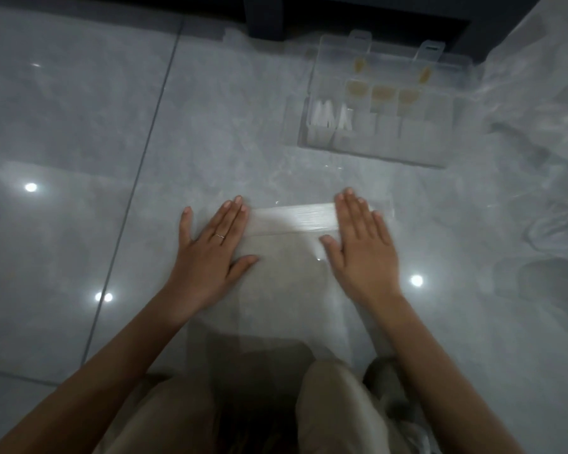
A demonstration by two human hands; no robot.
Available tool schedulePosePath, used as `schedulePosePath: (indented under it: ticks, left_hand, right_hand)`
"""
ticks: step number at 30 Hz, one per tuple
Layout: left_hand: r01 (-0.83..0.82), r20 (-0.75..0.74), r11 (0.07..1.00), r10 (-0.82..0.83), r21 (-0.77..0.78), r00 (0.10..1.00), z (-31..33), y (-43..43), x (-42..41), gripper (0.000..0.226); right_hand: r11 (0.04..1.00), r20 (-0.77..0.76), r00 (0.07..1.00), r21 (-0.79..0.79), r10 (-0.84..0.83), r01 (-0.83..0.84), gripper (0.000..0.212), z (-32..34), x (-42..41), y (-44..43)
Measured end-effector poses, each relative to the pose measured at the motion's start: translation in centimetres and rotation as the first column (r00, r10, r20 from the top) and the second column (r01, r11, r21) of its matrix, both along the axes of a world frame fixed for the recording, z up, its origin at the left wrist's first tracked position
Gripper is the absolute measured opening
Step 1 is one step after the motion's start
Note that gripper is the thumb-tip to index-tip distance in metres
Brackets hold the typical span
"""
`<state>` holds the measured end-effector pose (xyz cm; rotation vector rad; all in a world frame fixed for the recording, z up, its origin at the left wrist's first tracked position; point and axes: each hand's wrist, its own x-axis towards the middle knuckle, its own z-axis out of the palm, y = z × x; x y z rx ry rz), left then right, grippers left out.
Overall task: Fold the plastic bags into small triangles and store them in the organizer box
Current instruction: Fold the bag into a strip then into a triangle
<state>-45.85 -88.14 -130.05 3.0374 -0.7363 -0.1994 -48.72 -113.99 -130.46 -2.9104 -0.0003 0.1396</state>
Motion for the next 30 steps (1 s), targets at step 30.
schedulePosePath:
  ticks: [30]
  left_hand:
    - [0.179,0.009,0.984,-0.178,-0.024,0.984,-0.3,0.5,0.3,0.062]
  right_hand:
    - [0.973,0.056,0.972,0.007,0.229,-0.230,0.060,-0.5,0.3,7.0]
